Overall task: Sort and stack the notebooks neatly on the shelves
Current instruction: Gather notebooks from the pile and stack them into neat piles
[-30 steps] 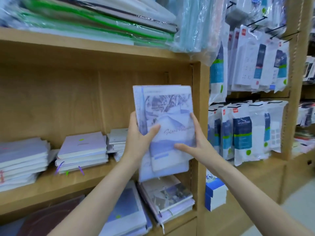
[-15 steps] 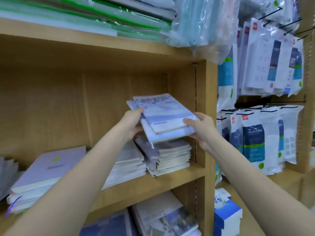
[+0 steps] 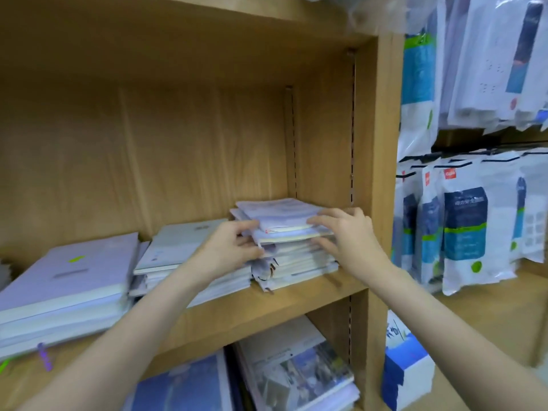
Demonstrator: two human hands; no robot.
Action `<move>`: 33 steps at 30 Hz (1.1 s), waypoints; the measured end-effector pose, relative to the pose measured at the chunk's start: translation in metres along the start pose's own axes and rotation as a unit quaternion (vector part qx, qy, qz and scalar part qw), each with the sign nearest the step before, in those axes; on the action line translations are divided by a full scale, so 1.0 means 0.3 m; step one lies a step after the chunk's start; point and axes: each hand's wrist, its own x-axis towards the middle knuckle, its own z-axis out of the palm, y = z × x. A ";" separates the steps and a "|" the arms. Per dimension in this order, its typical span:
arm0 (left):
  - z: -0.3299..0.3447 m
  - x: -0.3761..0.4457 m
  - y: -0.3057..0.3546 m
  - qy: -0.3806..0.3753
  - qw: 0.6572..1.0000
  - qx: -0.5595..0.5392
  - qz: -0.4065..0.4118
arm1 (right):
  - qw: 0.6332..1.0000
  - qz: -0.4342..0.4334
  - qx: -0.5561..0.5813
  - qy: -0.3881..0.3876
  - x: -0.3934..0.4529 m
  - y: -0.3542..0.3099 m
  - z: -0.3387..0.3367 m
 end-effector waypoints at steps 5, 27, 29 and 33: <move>-0.017 0.062 0.010 0.145 0.988 -0.029 0.048 | 0.974 -0.050 -0.036 0.219 0.089 -0.008 -0.004; 0.103 -0.105 -0.183 0.187 0.875 0.407 0.185 | 0.973 -0.163 0.076 0.148 -0.104 0.108 0.220; 0.106 -0.121 -0.195 0.186 0.878 0.398 0.190 | 0.971 -0.163 0.102 0.141 -0.129 0.118 0.235; 0.115 -0.128 -0.185 0.187 0.883 0.393 0.177 | 0.977 -0.113 0.088 0.159 -0.106 0.082 0.207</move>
